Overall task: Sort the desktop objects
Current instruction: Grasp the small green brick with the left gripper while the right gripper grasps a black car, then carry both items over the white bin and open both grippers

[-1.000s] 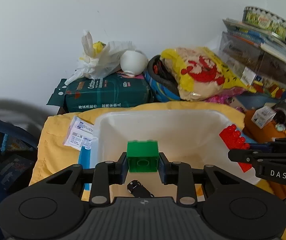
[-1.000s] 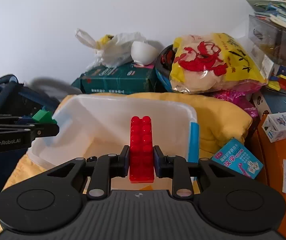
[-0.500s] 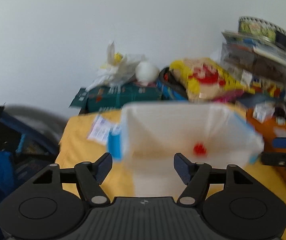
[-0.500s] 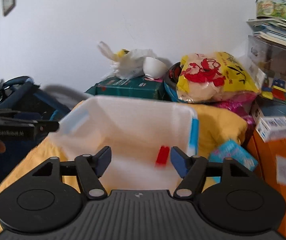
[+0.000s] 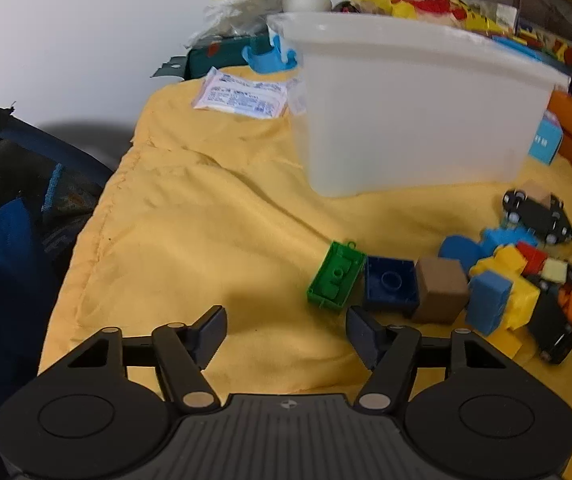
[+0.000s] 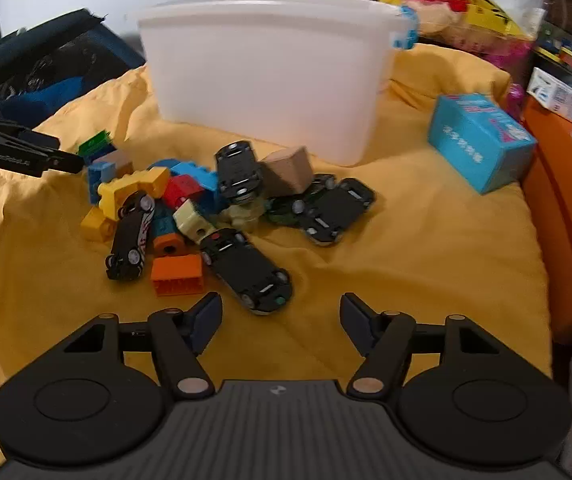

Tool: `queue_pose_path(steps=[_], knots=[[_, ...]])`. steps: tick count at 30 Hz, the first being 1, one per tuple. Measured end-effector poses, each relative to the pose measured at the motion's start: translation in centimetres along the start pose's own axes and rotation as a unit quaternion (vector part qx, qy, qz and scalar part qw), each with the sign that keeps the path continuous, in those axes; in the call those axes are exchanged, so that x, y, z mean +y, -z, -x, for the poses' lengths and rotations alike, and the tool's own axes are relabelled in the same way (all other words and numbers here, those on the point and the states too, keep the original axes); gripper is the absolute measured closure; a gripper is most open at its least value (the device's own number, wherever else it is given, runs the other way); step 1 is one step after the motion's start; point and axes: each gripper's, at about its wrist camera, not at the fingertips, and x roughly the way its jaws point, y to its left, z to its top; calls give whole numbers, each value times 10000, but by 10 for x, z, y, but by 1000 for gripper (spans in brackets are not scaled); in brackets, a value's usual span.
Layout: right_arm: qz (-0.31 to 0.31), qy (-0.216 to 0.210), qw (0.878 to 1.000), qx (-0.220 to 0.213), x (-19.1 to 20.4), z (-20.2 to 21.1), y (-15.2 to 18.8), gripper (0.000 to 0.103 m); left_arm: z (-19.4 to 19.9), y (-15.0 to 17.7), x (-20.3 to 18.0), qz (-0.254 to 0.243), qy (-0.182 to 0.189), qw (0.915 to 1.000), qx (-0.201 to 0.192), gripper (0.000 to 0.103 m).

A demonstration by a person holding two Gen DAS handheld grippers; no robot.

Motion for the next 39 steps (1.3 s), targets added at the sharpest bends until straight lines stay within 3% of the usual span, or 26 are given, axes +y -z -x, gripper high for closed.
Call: queue_pose_path(steps=[5,11,16,30,39], knots=[[168,-43,9998,-46,11,-12,-7,37,-12,-2,-6,-79,29,9999,-111,37],[98,-208,9997,9,17,-13,-10,60,-20,-6,-14,-114,221,9995,-170,56],[-233,-316,9992,-24,13,-3,-5,67,-16,-7,-10,-6,281,9994,-214,74],[-856,-192,9960,-188,0,22,6,68,7,-2,-8,22,417,9984,-388,80],[-1138,-221,9891,-907,-8,67,-27,68,73,-38,-14,282,526,9932,-1004,80]])
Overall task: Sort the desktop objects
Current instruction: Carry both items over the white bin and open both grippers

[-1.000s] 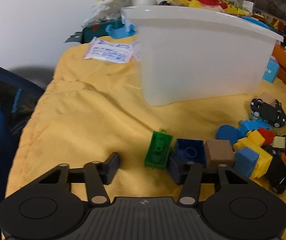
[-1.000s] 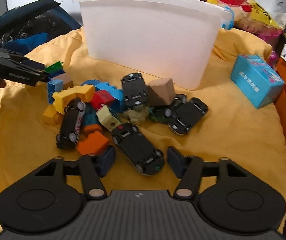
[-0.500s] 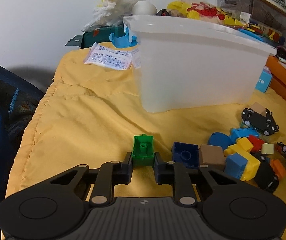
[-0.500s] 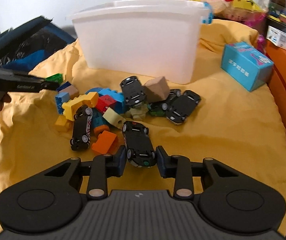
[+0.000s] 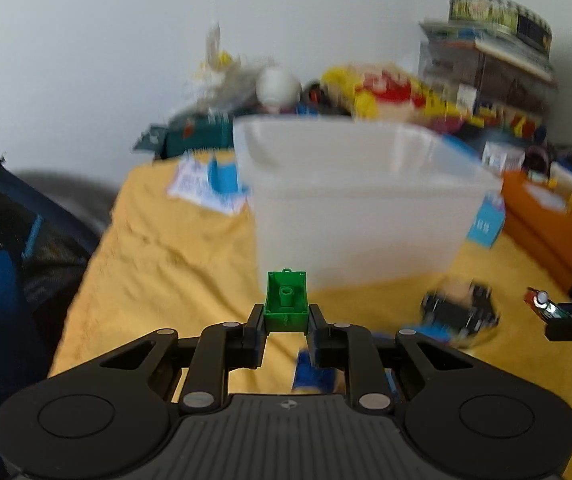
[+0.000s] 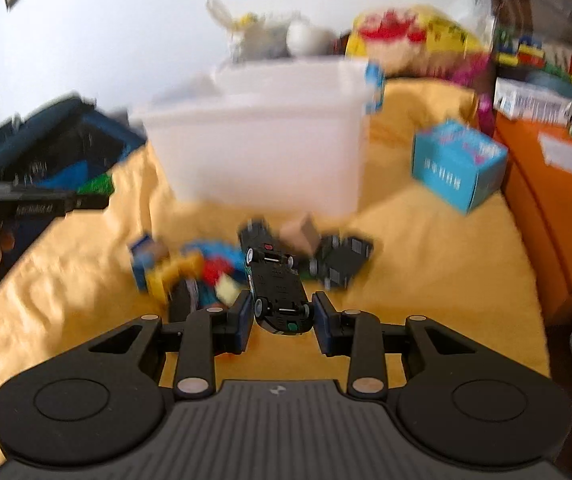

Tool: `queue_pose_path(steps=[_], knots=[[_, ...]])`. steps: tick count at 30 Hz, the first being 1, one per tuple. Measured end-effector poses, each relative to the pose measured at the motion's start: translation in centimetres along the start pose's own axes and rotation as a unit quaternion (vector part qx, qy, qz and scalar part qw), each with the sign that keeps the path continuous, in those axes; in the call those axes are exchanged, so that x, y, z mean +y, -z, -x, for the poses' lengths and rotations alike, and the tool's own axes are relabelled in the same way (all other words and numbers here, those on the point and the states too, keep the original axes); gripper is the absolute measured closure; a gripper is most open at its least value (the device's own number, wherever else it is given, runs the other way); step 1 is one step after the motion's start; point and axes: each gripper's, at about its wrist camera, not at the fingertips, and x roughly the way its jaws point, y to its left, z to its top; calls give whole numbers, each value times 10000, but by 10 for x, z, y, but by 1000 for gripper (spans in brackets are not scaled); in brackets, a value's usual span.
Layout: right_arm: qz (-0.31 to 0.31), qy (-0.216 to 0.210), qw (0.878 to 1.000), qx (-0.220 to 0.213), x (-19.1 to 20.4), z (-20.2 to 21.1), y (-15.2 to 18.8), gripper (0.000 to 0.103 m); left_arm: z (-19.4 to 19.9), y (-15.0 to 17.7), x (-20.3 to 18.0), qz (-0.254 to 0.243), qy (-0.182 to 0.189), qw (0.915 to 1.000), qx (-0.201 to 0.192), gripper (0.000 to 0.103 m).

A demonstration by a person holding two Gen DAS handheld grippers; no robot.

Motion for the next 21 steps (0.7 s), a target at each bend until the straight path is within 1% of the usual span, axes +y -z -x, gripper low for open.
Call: queue_pose_path(steps=[3,7,10,12,15,18,21], knots=[[-161,6,9996,-249,-2,8,-33,68,11,-26,-3,87,19,9998,-167,80],[-367,-29,9984,-433,-8,5,-78,68,13,-61,-7,140,43,9993,-339,80],[-256,10,9984,-512,-8,-6,-112,68,6,-87,-12,74,6,9991,-408,80],[-128,51,9988,-460,-6,-18,-129,68,-2,-99,-14,96,29,9992,-392,80],[-40,137,9996,-258,-8,-43,-149,68,-20,-117,-17,105,4,9995,-298,80],[-10,250,9997,-68,-11,-64,-157,68,-36,-126,-17,224,-7,9996,-191,80],[25,372,9992,144,-12,-82,-161,67,-50,-131,-19,244,-77,9997,-41,79]])
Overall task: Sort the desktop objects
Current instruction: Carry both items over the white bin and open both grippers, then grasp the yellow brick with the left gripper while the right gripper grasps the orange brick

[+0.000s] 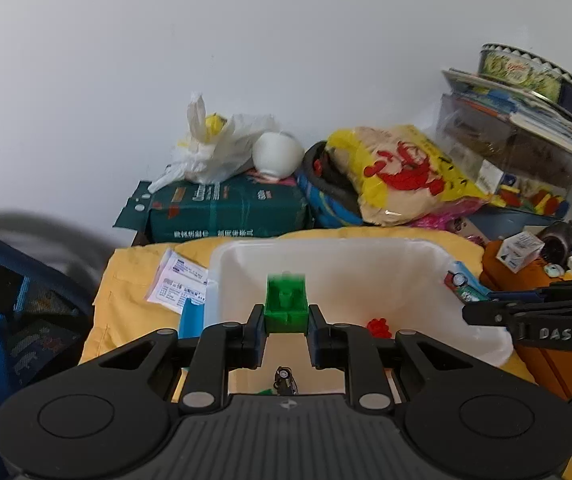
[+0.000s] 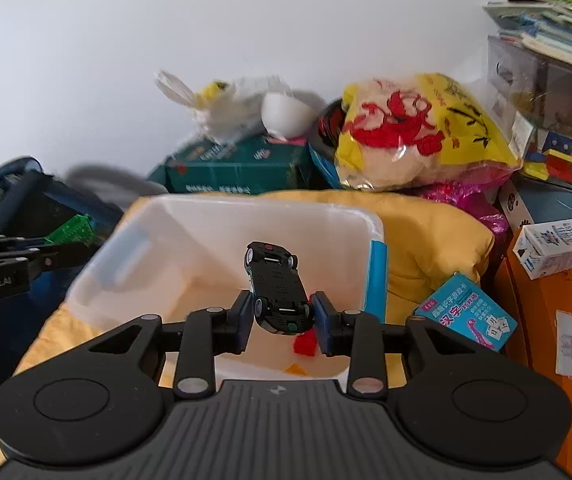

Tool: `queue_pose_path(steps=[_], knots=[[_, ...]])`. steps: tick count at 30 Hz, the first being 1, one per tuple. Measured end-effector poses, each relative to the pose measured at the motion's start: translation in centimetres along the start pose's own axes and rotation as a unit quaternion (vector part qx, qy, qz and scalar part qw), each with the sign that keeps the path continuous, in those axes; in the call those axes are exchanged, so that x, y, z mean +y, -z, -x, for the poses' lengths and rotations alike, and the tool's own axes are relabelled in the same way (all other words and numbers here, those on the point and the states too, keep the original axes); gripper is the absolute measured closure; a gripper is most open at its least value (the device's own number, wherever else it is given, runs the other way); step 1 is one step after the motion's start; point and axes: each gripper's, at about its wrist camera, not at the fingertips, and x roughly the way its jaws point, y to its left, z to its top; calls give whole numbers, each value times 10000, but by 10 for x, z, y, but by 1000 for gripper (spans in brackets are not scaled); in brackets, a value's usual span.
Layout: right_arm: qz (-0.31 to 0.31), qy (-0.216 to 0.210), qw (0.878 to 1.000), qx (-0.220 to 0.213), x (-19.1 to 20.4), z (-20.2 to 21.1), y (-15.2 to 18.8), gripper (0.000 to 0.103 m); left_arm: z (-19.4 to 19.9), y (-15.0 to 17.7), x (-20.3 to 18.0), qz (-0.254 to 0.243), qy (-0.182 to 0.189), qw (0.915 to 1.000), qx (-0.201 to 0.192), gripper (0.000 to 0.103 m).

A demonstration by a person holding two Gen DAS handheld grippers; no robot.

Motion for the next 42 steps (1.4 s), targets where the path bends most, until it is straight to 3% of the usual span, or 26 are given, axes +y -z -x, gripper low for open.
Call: queue_pose_path(steps=[2,4,8,12,15,17,22,25,35,38,42], knots=[[36,83,9999,139,0,-11,-2,64,-6,0,-2,-30,-49,10000,67,65],[138,155,9997,90,2,-10,-1,47,-8,3,-3,-95,-224,9996,115,40],[164,88,9995,-242,1,15,7,29,3,15,3,-142,-319,9994,70,36],[272,-69,9982,-537,6,52,38,13,34,48,9,-177,-99,9998,-1,33],[339,-188,9985,-391,13,68,85,13,54,90,9,-223,-56,9997,81,33],[405,-51,9991,-102,18,67,124,13,58,121,5,-243,-59,9993,260,33],[370,16,9982,462,34,52,182,25,49,184,-15,-284,-76,9973,667,33],[371,40,9980,510,41,48,191,27,38,201,-33,-545,-42,9950,838,33],[451,-8,9973,581,47,45,197,30,3,207,-36,-268,-4,9938,1080,46],[500,-46,9968,619,52,39,198,31,1,207,-37,-384,66,9941,1009,60],[570,-12,9958,723,58,24,200,45,5,208,-33,-468,143,9939,992,62]])
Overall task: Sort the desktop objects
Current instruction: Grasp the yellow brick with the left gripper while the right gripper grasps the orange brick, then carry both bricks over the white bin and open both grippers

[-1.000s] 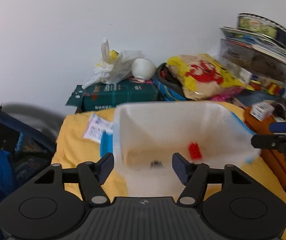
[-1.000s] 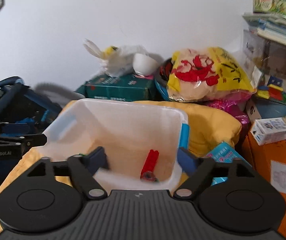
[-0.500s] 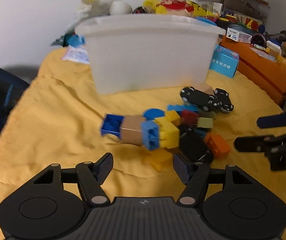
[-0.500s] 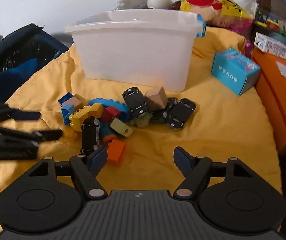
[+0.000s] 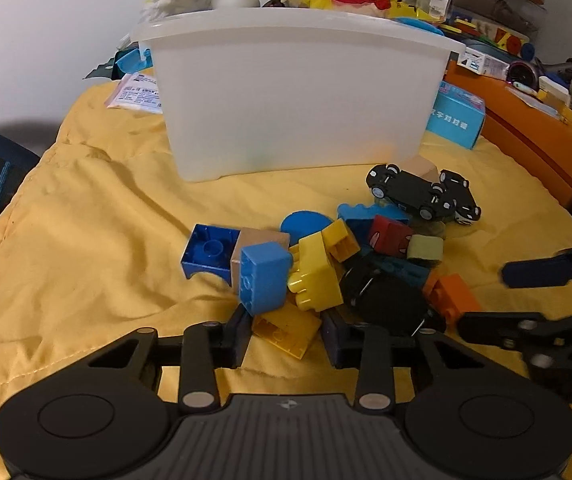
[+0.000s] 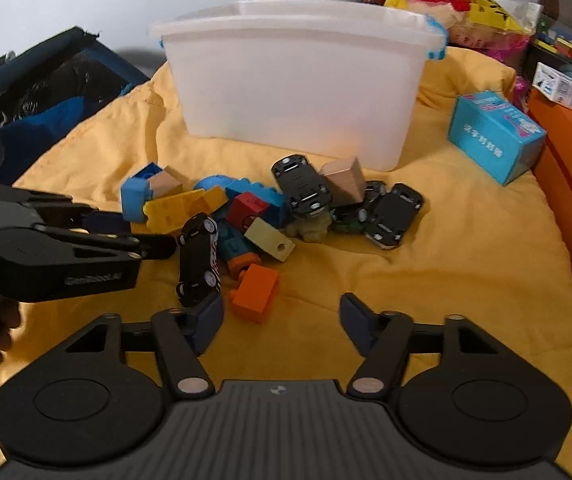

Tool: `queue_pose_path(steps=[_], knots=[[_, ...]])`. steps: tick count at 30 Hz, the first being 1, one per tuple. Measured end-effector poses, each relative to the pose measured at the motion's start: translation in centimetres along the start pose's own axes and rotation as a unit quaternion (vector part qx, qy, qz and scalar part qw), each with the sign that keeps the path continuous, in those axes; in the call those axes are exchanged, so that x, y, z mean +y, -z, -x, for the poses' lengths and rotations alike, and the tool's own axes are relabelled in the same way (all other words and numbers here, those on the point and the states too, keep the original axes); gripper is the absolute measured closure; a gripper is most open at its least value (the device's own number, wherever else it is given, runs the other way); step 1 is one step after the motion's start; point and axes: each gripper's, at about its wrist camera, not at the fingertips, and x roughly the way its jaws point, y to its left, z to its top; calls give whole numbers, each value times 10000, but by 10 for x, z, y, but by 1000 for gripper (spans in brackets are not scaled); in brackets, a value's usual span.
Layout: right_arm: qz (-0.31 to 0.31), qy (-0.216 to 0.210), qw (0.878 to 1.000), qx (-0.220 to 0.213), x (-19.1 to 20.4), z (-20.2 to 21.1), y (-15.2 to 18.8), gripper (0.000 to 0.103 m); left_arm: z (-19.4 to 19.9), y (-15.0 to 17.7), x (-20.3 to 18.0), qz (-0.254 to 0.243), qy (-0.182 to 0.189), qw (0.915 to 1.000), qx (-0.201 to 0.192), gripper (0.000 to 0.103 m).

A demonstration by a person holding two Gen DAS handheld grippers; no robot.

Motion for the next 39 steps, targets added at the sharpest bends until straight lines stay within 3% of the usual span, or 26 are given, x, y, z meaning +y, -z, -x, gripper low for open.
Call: queue_pose_path(steps=[4,7,15,21,27,32,39], knots=[[-53,23,10000,44,3,-12,0,49,7,3,4,-22,42,10000,0,62],[2,-76,10000,27,6,-15,-1,72,11,5,7,-43,66,10000,-26,62],[-7,-149,9997,-167,2,0,2,72,34,2,11,0,186,9993,-331,62],[-164,-171,9986,-471,-9,35,-1,72,61,-12,16,65,122,9981,-595,62],[-489,-232,9937,-985,-26,70,-38,72,81,-45,27,142,56,9964,-834,62],[-692,-335,9853,-1528,-44,90,-89,72,95,-90,39,296,46,9933,-1117,62],[-560,-395,9831,-1697,-63,77,-156,72,92,-158,52,443,65,9892,-1395,62]])
